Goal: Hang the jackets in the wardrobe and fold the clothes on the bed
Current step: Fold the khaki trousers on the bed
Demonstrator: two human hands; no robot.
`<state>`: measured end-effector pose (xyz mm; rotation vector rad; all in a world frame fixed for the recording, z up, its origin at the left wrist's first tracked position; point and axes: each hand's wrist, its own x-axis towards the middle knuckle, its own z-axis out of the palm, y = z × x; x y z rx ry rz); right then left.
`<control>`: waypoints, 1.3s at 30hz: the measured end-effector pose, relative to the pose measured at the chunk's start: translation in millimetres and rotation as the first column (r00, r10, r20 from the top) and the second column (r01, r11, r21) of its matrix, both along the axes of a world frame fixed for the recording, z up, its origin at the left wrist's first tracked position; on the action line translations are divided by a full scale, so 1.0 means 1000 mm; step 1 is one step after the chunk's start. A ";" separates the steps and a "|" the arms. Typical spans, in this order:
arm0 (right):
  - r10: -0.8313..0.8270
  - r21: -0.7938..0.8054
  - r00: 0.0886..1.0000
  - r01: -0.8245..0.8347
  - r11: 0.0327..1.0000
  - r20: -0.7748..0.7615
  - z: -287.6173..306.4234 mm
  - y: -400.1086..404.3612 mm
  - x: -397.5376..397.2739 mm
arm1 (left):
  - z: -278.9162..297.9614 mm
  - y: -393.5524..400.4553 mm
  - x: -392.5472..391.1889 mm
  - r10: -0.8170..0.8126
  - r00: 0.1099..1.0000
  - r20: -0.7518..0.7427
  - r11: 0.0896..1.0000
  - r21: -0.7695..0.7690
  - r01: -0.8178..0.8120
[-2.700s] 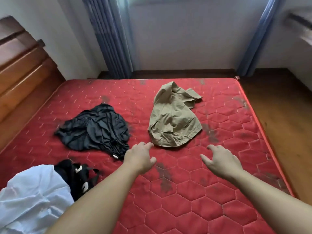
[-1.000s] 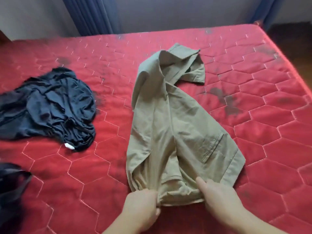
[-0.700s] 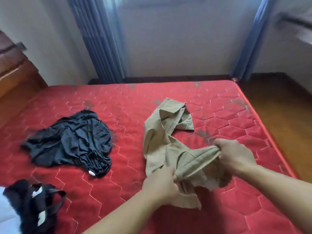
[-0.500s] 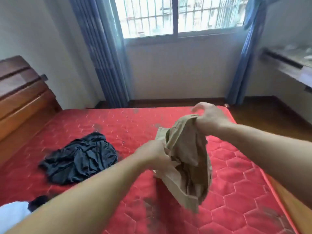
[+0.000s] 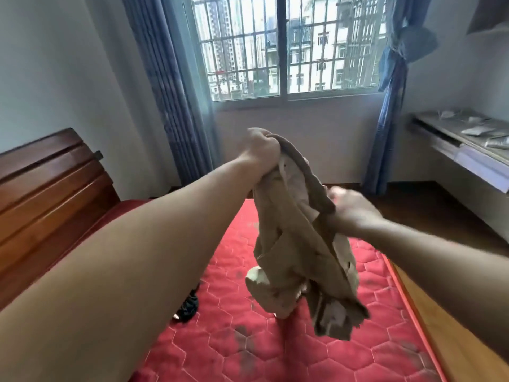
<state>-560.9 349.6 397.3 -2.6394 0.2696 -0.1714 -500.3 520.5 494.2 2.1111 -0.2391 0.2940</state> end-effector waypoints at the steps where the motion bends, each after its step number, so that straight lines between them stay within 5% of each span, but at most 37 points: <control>1: -0.035 -0.013 0.990 0.033 0.999 -0.134 -0.019 -0.004 -0.009 | 0.003 0.003 -0.002 0.020 1.000 0.008 0.999 -0.038 -0.020; 5: -0.107 0.002 0.938 0.114 0.993 -0.330 -0.039 -0.026 -0.028 | 0.013 0.036 -0.004 0.059 0.997 0.052 0.996 -0.073 -0.055; 9: -0.088 0.421 0.992 0.117 0.899 -0.087 0.023 -0.025 -0.004 | 0.007 0.077 -0.007 -0.022 0.994 -0.104 0.960 0.275 0.050; 12: -0.041 0.490 0.994 -0.016 0.872 0.105 0.077 0.006 0.016 | -0.008 0.088 -0.018 -0.051 0.938 -0.343 0.756 0.600 0.261; 14: 0.032 0.464 0.982 -0.117 0.878 0.188 0.105 0.031 0.023 | -0.015 0.088 -0.027 -0.092 0.908 -0.410 0.656 0.661 0.364; 16: 0.117 0.418 0.964 -0.212 0.883 0.240 0.124 0.053 0.026 | -0.012 0.080 -0.031 -0.273 0.891 -0.362 0.734 0.520 0.436; 19: 0.151 0.442 0.941 -0.280 0.852 0.304 0.140 0.073 0.029 | 0.006 0.054 -0.027 -0.463 0.845 -0.268 0.858 0.102 0.503; 23: 0.149 0.545 0.929 -0.322 0.774 0.338 0.147 0.068 0.029 | 0.020 0.030 -0.015 -0.239 0.965 -0.112 0.961 0.114 0.251; 27: 0.149 0.638 0.962 -0.265 0.723 0.231 0.098 0.042 0.010 | 0.018 0.018 0.003 -0.078 0.987 -0.142 0.994 -0.081 0.067; 32: 0.164 0.640 0.959 0.024 0.768 -0.232 -0.032 0.008 -0.025 | 0.024 0.007 0.020 0.029 0.976 -0.216 0.956 -0.279 -0.090; 35: 0.300 0.720 0.879 0.068 0.691 -0.371 -0.075 -0.001 -0.038 | 0.030 0.010 0.026 0.091 0.971 -0.222 0.941 -0.299 -0.156; 39: 0.465 0.866 0.838 0.019 0.500 -0.286 -0.078 0.014 -0.039 | 0.032 0.023 0.036 0.218 0.943 -0.253 0.903 -0.314 -0.293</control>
